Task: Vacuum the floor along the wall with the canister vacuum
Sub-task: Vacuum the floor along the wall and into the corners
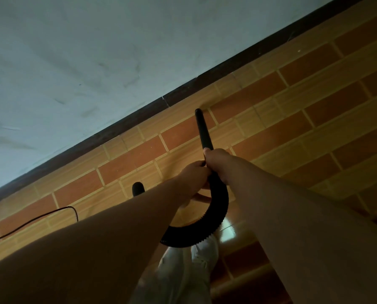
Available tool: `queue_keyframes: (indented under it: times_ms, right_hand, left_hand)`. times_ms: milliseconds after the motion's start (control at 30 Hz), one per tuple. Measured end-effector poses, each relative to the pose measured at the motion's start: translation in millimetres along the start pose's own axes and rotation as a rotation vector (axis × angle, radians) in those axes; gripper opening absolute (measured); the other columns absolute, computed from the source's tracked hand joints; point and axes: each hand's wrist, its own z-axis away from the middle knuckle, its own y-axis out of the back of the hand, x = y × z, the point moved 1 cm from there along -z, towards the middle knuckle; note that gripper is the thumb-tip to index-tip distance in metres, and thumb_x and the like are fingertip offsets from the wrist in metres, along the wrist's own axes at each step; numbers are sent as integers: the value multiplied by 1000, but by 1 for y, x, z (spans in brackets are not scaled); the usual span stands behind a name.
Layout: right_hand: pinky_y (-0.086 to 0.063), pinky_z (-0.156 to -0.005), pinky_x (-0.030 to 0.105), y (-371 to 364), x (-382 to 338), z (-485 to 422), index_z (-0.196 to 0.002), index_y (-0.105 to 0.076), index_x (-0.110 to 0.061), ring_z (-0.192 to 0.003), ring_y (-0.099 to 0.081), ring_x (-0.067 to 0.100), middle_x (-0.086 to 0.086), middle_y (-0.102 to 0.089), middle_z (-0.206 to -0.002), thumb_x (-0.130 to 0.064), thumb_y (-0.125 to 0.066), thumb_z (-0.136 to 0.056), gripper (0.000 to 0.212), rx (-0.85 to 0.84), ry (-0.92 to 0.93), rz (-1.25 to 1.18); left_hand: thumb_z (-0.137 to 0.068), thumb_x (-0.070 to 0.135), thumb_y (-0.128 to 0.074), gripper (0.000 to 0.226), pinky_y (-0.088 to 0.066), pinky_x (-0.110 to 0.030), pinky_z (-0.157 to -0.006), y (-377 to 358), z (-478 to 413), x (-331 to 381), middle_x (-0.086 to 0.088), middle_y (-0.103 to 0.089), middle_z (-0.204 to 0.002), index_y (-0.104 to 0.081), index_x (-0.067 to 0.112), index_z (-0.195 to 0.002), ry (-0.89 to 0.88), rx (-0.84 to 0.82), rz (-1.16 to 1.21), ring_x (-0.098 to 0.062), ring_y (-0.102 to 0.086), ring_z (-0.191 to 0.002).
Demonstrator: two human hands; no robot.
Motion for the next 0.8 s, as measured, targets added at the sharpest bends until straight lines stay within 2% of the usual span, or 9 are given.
queue_keyframes:
  times_ms: [133,200,267,400,500,600,667,733,800]
  right_hand:
    - [-53,-99,46,12,-7,-6,-141,-51,-5,-100,-64,30,16,-65,-114,-49,-38,-108,57,47,3,-2]
    - [-54,-94,42,18,-12,-9,-138,-52,-5,-87,-63,27,13,-65,-105,-50,-36,-108,56,53,-2,20]
    - [-54,-92,41,24,-19,-14,-137,-52,-5,-82,-61,26,13,-64,-99,-50,-36,-109,56,57,-9,22]
    - [-55,-95,43,31,-35,-23,-135,-53,-4,-87,-62,28,14,-66,-103,-49,-37,-109,55,77,-1,-19]
    - [-56,-98,45,33,-45,-25,-135,-54,-5,-90,-66,29,15,-68,-109,-51,-37,-108,56,86,-30,-42]
    - [-56,-98,44,39,-58,-28,-136,-54,-6,-91,-66,29,13,-66,-105,-52,-36,-108,57,110,-50,-64]
    - [-56,-96,43,45,-64,-27,-138,-52,-7,-87,-62,27,12,-63,-103,-52,-35,-108,57,118,-64,-78]
    - [-57,-93,41,52,-69,-27,-140,-51,-6,-86,-62,26,12,-63,-104,-51,-35,-109,57,143,-69,-83]
    - [-55,-86,39,64,-72,-28,-141,-51,-6,-81,-61,24,11,-62,-102,-51,-34,-109,57,159,-76,-70]
  left_hand:
    - [-97,13,-59,41,-63,-37,-66,-1,-8,9,-2,-70,-110,-53,21,-137,-28,-49,-68,-15,-70,-91]
    - [-96,12,-63,47,-61,-32,-58,-3,-11,15,-3,-69,-110,-50,19,-141,-37,-75,-55,-15,-72,-84]
    - [-94,10,-65,53,-59,-29,-55,-3,-20,21,-7,-70,-112,-48,18,-143,-38,-69,-43,-16,-74,-80]
    - [-95,8,-62,55,-58,-35,-58,-3,-38,39,-13,-71,-112,-46,23,-145,-34,-76,-18,-29,-74,-95]
    - [-96,10,-58,59,-59,-36,-62,0,-42,49,-11,-72,-112,-41,29,-149,-11,-89,7,-29,-73,-97]
    - [-97,11,-58,61,-60,-37,-64,3,-48,60,-14,-72,-111,-38,30,-151,-14,-110,-13,-32,-73,-98]
    - [-97,11,-58,58,-60,-38,-65,3,-51,70,-17,-71,-112,-41,28,-149,-19,-117,-35,-33,-72,-99]
    - [-97,11,-58,53,-62,-44,-74,0,-55,78,-17,-70,-113,-44,27,-146,-26,-119,-51,-34,-71,-101]
    - [-97,12,-59,54,-62,-42,-73,-7,-58,85,-14,-71,-112,-45,29,-146,-26,-138,-52,-30,-72,-99]
